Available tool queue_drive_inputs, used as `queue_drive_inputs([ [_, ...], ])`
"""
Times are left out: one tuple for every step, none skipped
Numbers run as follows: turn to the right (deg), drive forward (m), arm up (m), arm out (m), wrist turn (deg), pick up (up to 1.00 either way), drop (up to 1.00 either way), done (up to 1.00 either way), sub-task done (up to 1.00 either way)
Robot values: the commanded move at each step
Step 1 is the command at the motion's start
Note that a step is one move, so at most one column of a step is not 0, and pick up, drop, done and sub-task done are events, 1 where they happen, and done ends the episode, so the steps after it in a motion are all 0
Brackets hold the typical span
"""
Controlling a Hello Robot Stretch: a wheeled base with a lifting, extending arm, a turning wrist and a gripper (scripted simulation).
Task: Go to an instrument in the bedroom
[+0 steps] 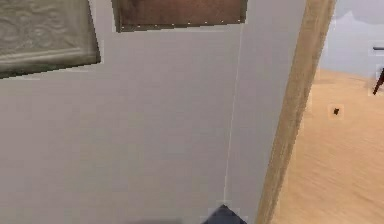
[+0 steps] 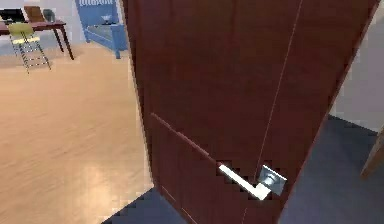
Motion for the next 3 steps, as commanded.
queue_drive_inputs([
  [42.0,0.0,0.0,0.0,0.0,0.0,0.0,0.0,0.0],
  [0.0,1.0,0.0,0.0,0.0,0.0,0.0,0.0,0.0],
  [0.0,1.0,0.0,0.0,0.0,0.0,0.0,0.0,0.0],
])
